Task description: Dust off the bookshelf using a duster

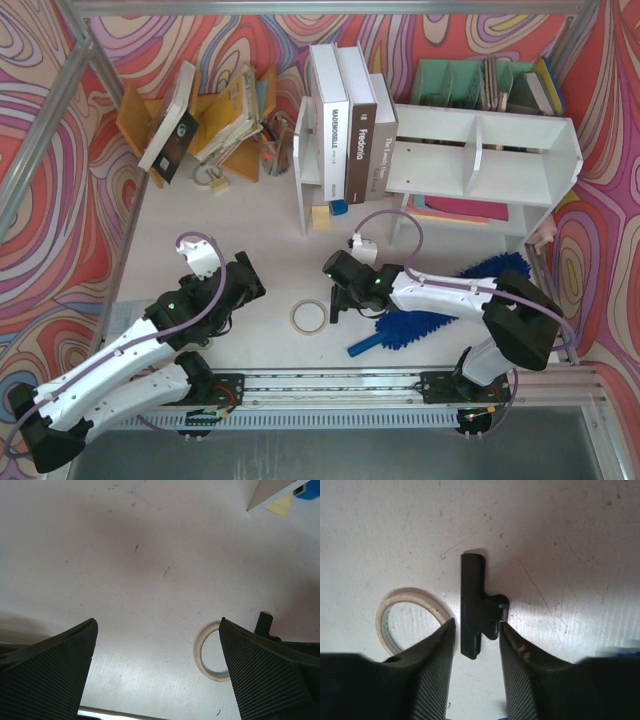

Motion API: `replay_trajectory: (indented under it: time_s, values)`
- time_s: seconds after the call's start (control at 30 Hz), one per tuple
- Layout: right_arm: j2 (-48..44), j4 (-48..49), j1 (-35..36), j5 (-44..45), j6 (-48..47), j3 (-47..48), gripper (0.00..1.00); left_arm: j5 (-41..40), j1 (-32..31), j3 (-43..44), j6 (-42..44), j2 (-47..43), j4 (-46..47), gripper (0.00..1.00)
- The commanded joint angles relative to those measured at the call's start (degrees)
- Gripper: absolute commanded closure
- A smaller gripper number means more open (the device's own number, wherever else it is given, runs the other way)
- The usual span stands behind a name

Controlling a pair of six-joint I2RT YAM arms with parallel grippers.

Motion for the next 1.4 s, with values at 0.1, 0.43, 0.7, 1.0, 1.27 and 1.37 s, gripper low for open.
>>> replay_trajectory:
  time_s: [0.1, 0.43, 0.7, 1.0, 1.27, 1.37]
  values:
    - [-3.0, -10.7, 0.3, 7.1, 3.9, 3.4, 0.40, -1.3, -0.2, -1.1, 0.6, -0.6, -1.9, 0.02]
    - [-11.6, -29.5, -2.4, 14.8, 10.4, 4.4, 0.30, -1.6, -0.2, -1.2, 1.3, -2.6, -2.5, 0.02]
    - [-16.0, -37.5, -10.4, 15.7, 15.5, 1.4, 0.28, -0.6, -0.2, -1.8, 1.1, -2.4, -1.7, 0.01]
    - [-19.9, -36.0, -23.4, 15.4, 10.4, -2.8, 0.28, 0.2, -0.2, -3.6, 0.4, -3.2, -0.9, 0.01]
    - [-21.6, -30.4, -37.6, 9.2, 1.2, -7.0, 0.27, 0.6, -0.2, -4.3, 0.9, -4.1, -1.3, 0.02]
    - [-21.4, -29.3, -40.8, 8.5, 0.1, -8.0, 0.27, 0.2, -0.2, -4.6, 0.9, -4.4, -1.1, 0.02]
